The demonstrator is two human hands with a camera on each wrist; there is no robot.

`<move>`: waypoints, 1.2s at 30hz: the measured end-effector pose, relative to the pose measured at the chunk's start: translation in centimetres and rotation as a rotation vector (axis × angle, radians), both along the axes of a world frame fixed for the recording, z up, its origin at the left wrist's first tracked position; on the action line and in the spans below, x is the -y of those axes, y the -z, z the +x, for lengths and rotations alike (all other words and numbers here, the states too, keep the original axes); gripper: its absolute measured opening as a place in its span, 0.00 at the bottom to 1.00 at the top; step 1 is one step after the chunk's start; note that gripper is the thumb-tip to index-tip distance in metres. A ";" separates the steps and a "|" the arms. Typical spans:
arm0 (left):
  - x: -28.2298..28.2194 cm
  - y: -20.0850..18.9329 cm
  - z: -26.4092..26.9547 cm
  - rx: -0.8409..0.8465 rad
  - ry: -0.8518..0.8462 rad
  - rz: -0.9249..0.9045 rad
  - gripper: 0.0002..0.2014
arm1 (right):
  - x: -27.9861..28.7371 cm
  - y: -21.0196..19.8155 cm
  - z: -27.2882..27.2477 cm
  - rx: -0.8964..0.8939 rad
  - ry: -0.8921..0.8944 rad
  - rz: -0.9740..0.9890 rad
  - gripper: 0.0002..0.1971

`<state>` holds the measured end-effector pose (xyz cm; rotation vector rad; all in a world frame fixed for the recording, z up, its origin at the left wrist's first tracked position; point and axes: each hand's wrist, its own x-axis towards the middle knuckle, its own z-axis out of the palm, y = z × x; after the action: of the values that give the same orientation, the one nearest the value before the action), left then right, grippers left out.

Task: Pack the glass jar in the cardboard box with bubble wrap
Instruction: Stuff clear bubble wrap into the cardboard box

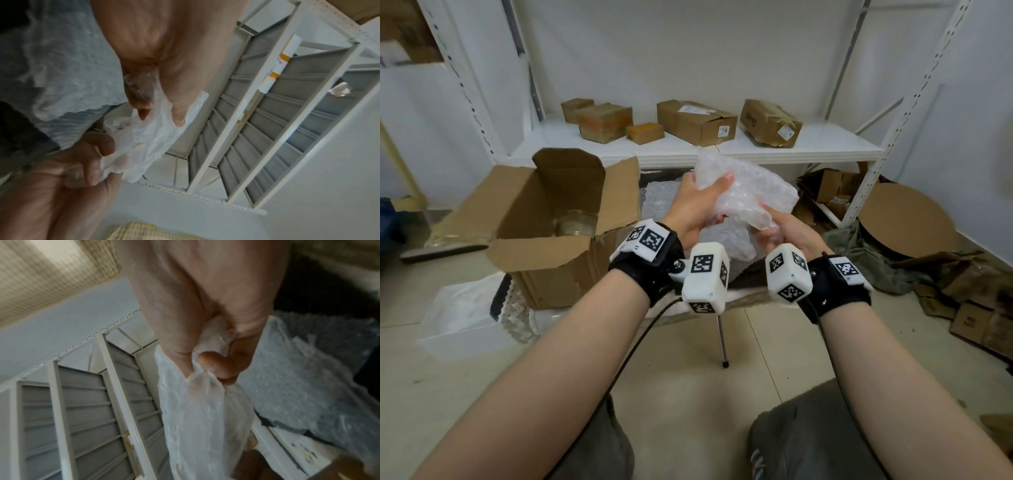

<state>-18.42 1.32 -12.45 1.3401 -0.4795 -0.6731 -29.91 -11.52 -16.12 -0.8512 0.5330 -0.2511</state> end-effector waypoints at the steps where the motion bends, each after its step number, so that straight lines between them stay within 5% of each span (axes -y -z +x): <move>1: -0.5 -1.2 0.2 0.013 0.003 0.000 0.20 | -0.2 -0.9 0.3 0.020 -0.002 -0.007 0.28; 6: -5.3 -6.2 3.7 0.120 0.039 0.038 0.21 | -2.9 -5.0 3.3 0.089 0.004 -0.117 0.37; 10: -11.1 -8.5 7.7 0.292 0.064 0.078 0.19 | -7.5 -8.1 7.1 0.148 0.079 -0.225 0.17; 13: -15.5 -9.5 10.4 0.384 0.035 0.193 0.23 | -10.5 -8.9 10.4 0.137 0.087 -0.473 0.26; 20: -20.9 -7.3 15.2 0.559 -0.074 0.631 0.38 | -15.2 -8.7 15.4 0.043 0.045 -1.061 0.34; 24: -21.3 -6.3 15.9 0.762 -0.011 0.848 0.31 | -16.3 -7.8 17.4 0.015 -0.044 -1.229 0.33; 32: -21.2 -5.6 17.2 0.930 0.212 1.108 0.39 | -17.0 -3.7 20.4 -0.020 -0.281 -1.262 0.39; 36: -21.2 -5.1 18.3 1.013 0.238 1.123 0.35 | -17.2 -2.9 21.6 -0.143 -0.478 -1.379 0.48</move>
<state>-0.13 22.54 -7.34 2.7334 -1.1728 -0.3838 -8.35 5.69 -13.22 -2.3094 0.2074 -0.0843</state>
